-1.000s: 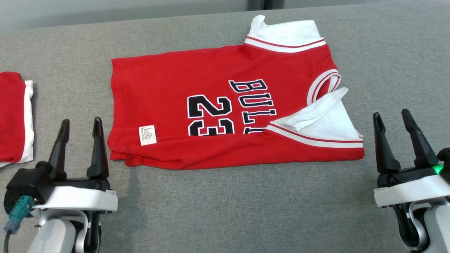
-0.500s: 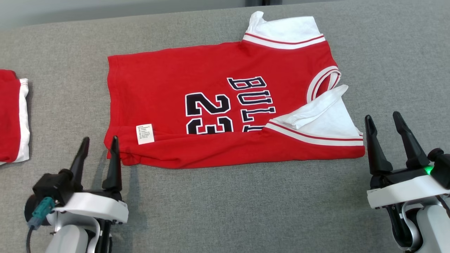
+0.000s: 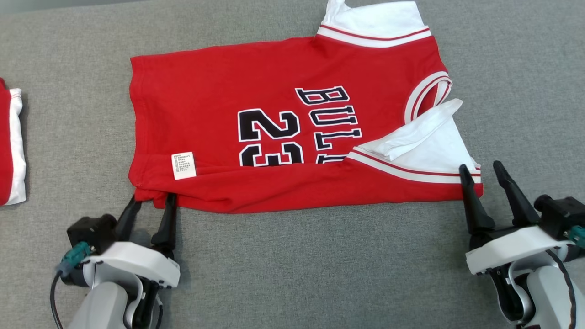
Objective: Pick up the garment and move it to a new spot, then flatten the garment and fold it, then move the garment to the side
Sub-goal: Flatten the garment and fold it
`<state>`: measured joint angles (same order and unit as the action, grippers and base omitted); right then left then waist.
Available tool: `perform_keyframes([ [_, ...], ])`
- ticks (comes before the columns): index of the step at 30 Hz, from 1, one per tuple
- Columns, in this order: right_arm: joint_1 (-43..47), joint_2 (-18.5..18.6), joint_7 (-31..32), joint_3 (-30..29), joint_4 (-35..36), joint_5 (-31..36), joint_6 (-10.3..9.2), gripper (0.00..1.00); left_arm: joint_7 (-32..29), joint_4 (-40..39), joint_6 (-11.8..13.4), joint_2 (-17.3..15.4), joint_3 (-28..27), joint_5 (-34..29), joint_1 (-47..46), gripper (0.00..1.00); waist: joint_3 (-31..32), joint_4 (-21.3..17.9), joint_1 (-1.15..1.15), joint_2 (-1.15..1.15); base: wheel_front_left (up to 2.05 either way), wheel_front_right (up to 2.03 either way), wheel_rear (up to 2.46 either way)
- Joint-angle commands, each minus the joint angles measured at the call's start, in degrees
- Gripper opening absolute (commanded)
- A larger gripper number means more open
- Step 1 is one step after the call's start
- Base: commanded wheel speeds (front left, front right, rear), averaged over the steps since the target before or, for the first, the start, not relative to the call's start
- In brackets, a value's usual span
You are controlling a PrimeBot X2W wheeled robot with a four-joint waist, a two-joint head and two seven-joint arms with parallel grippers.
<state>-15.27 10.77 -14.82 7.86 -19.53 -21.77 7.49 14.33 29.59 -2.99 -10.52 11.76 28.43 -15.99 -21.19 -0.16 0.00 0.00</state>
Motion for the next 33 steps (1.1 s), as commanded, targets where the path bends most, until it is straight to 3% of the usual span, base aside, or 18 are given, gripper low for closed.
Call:
perform_keyframes([
  [1,-1.13,0.19,0.05,0.29,-1.01,-0.48,0.00,1.00,-1.06,2.40,-0.24,-0.17,-0.14,0.63,-0.72,1.00,-0.42,-0.17,0.00,0.00,0.00,0.00,0.00],
  [4,-2.72,-0.23,0.93,1.45,-3.69,-1.02,0.00,1.00,-2.90,5.36,-1.28,0.18,-0.15,2.25,-2.03,0.97,-0.96,-0.32,0.00,0.00,0.00,0.00,0.00],
  [6,-3.72,-0.34,2.00,2.25,-5.79,-1.78,0.00,1.00,-4.73,6.92,-2.08,0.46,0.26,3.56,-2.68,0.00,-1.19,-0.29,0.00,0.00,0.00,0.00,0.00],
  [7,-4.18,-0.43,2.41,2.87,-6.57,-2.44,0.00,0.93,-5.28,7.50,-2.42,0.52,0.53,3.82,-2.96,0.00,-1.27,-0.23,0.00,0.00,0.00,0.00,0.00],
  [8,-4.61,-0.45,2.73,3.27,-7.20,-3.03,0.00,0.42,-5.60,7.88,-2.74,0.57,0.78,4.21,-3.21,0.00,-1.36,-0.14,0.00,0.00,0.00,0.00,0.00],
  [9,-4.92,-0.33,2.92,3.49,-7.90,-3.72,0.00,0.00,-5.74,8.07,-3.10,0.71,1.09,4.51,-3.28,0.00,-1.40,-0.02,0.00,0.00,0.00,0.00,0.00],
  [16,-3.95,0.80,1.24,3.50,-6.32,-8.56,-0.01,0.00,-5.20,4.10,-3.87,-0.28,1.91,6.16,-1.27,0.00,-0.93,1.08,0.00,0.00,0.00,0.00,0.00],
  [23,2.06,2.88,2.12,2.28,1.42,-11.97,-0.01,0.00,-8.45,-9.58,-3.30,-3.06,1.31,8.34,5.70,0.00,0.40,1.92,0.00,0.00,0.00,0.00,0.00],
  [29,10.28,2.40,4.98,-1.38,8.96,-12.24,-0.01,0.00,-12.47,-21.44,0.15,-5.95,0.31,8.40,12.65,0.00,1.28,2.54,0.00,0.00,0.00,0.00,0.00],
  [33,17.09,0.02,8.36,-4.53,14.33,-10.41,-0.01,0.00,-15.35,-28.02,2.67,-7.21,-0.33,8.89,16.76,0.00,1.66,2.73,0.00,0.00,0.00,0.00,0.00],
])
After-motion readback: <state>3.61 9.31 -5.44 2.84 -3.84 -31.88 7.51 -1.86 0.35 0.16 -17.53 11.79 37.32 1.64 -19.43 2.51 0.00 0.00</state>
